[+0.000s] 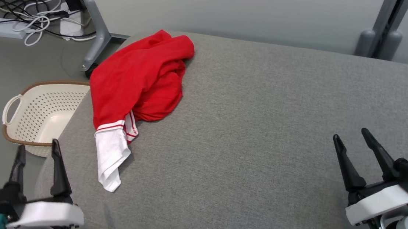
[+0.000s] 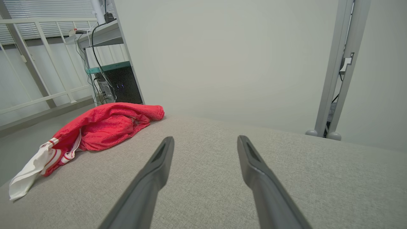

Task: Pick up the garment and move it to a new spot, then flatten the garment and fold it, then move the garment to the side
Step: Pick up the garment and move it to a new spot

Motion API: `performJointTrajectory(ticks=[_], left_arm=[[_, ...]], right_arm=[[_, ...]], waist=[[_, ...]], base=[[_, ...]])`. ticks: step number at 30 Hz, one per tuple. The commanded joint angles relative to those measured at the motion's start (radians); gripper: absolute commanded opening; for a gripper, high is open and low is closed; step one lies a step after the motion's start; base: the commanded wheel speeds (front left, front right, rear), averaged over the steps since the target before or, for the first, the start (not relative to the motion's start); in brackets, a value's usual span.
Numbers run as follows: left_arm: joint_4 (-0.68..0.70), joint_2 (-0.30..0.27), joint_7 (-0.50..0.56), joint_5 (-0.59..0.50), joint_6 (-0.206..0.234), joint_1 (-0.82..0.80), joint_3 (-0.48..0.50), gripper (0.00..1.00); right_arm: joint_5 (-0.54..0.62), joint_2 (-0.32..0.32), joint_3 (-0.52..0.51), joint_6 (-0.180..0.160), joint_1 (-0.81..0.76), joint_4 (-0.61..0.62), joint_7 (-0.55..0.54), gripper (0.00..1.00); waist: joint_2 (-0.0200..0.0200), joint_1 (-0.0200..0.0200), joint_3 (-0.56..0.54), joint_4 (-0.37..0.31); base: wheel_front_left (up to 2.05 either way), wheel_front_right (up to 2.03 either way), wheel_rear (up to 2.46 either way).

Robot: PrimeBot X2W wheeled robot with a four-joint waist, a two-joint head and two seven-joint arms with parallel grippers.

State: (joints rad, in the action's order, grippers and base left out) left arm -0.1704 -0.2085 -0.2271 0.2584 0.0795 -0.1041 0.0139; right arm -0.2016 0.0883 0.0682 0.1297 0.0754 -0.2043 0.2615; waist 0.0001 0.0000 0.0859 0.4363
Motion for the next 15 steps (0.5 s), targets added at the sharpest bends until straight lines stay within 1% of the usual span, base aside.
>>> performJointTrajectory(ticks=[1, 10, 14, 15], left_arm=[[0.002, -0.007, 0.001, 0.011, -0.004, -0.03, 0.005, 1.0], [-0.039, -0.081, 0.048, 0.037, -0.033, -0.297, 0.032, 1.0], [-0.099, -0.114, 0.07, 0.051, -0.052, -0.41, 0.039, 1.0], [-0.11, -0.117, 0.075, 0.054, -0.05, -0.435, 0.04, 1.0]], right_arm=[[0.002, 0.012, -0.005, 0.002, 0.013, 0.006, 0.005, 1.0], [0.005, 0.072, -0.016, 0.002, 0.086, 0.038, 0.005, 1.0], [0.0, 0.095, -0.029, 0.002, 0.114, 0.056, 0.005, 1.0], [-0.001, 0.099, -0.032, 0.002, 0.119, 0.058, 0.005, 1.0]], waist=[[-0.0001, 0.0, 0.037, -0.035], [-0.0001, 0.0, 0.186, -0.165], [-0.0001, 0.0, 0.245, -0.215], [-0.0001, 0.0, 0.256, -0.226]], base=[[0.0, 0.0, 0.0], [0.0, 0.0, 0.0], [0.0, 0.0, 0.0], [0.0, 0.0, 0.0]])
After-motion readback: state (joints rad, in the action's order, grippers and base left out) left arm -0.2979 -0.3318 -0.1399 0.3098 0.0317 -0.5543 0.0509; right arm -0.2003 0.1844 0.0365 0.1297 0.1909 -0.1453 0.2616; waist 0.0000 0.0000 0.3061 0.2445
